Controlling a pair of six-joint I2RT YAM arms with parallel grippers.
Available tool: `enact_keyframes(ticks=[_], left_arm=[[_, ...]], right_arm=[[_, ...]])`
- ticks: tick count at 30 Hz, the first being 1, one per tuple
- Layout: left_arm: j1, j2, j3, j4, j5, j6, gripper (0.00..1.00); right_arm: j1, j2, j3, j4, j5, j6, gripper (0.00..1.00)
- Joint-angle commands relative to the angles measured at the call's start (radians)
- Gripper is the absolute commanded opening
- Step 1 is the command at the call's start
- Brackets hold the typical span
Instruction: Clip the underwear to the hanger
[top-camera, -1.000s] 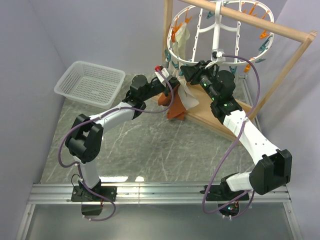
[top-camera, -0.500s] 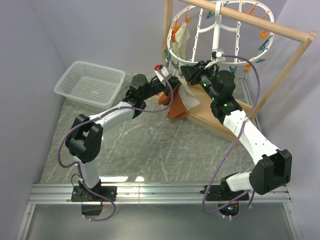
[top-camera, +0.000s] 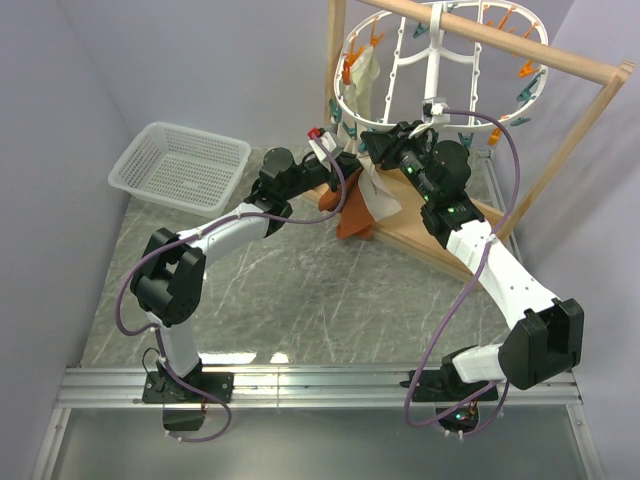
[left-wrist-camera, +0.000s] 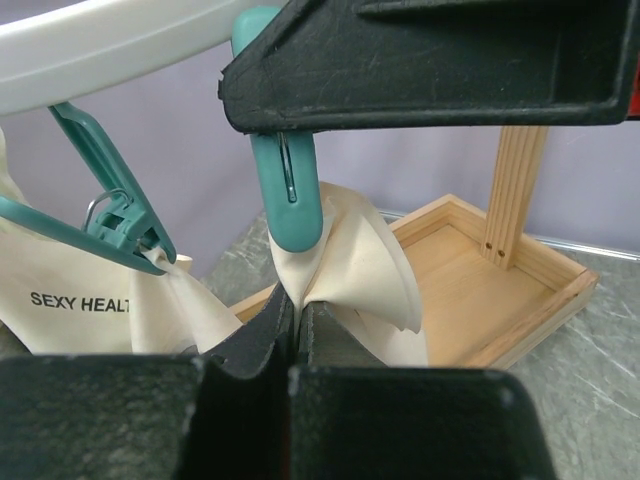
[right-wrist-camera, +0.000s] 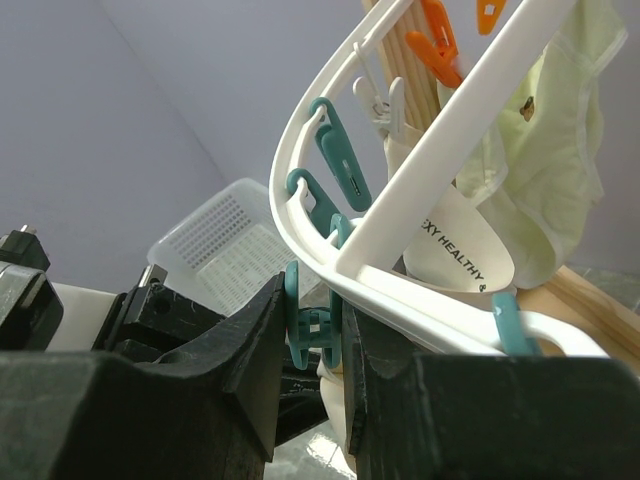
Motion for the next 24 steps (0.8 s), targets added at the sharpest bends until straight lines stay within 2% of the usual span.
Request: enact_keyframes(ticks=[1,24], left_arm=[[0.001,-0.032,0.039,0.068,0.024,-0.031,0.00],[0.001,-0.049,0.052,0.097,0.031,-0.049,0.00]], right_arm=[[-0.002,-0.001,0.025,0.056,-0.057,0.005,0.00],[-0.003,0.001,0.025,0.056,-0.065,0.008,0.00]])
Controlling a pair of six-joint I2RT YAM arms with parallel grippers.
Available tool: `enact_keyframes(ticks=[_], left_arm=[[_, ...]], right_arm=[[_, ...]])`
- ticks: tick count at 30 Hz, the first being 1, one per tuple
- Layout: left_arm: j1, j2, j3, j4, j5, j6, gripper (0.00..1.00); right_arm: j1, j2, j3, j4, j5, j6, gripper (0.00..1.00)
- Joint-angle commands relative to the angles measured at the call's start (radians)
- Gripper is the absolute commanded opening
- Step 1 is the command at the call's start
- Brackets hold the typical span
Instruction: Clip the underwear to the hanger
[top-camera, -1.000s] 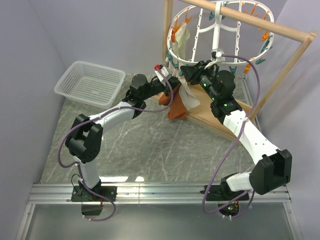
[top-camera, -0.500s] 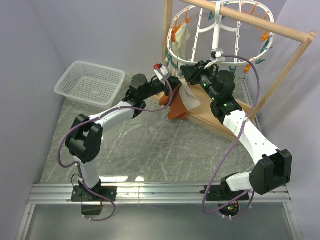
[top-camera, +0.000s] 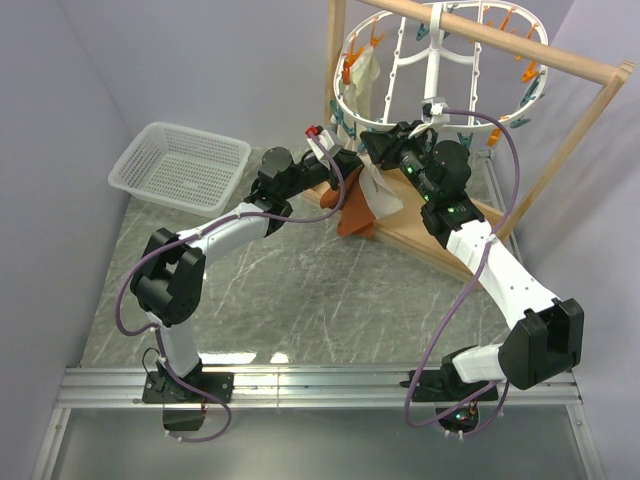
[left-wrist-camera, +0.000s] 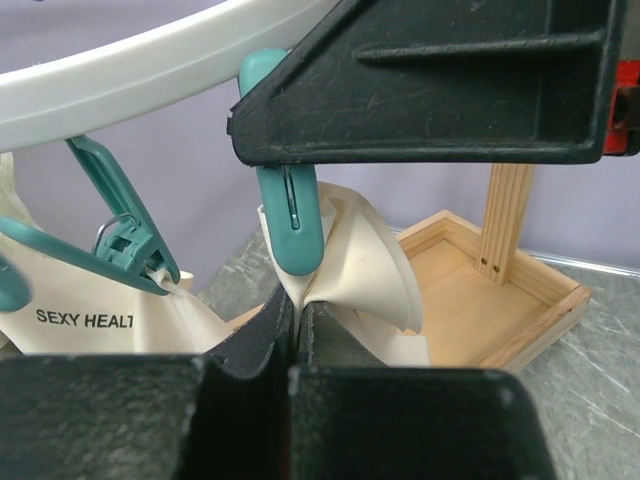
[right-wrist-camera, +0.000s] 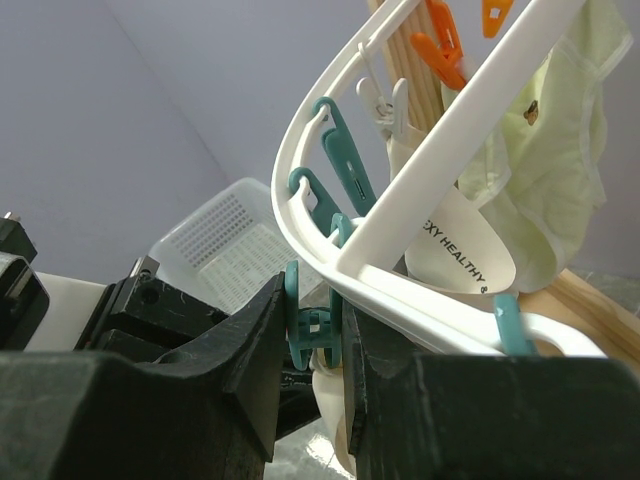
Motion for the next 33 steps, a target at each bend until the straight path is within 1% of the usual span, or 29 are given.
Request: enact_keyframes(ticks=[1,16,19,23,24,29,32,33], left_arm=[[0.001,-0.047,0.048,0.062,0.028,-0.021,0.00],[0.001,-0.026,0.103,0.055,0.033,-0.016,0.00],[0.001,-0.026,0.100,0.054,0.033,-0.013,0.00],[0.000,-0.027,0.100,0.054,0.031,-0.008,0.00],[0.000,-0.026,0.102,0.052,0.031,-0.008,0.00],[0.000,-0.020,0.116,0.051,0.031,-0.007,0.00],[0.000,-0.017,0.122,0.051,0.033,-0.007,0.00],[0.001,-0.015,0.122,0.052,0.031,-0.005,0.00]], right_arm=[[-0.002,0.002,0.026,0.052,-0.057,0.016,0.00],[-0.002,0.015,0.048,0.035,-0.068,0.025,0.00],[-0.003,0.019,0.053,0.037,-0.071,0.031,0.06],[-0.003,0.021,0.059,0.032,-0.069,0.034,0.10],[-0.003,0.021,0.062,0.031,-0.071,0.034,0.13],[-0.002,0.022,0.066,0.028,-0.069,0.034,0.17],[-0.003,0.022,0.069,0.023,-0.069,0.034,0.23],[-0.002,0.022,0.069,0.022,-0.069,0.034,0.23]])
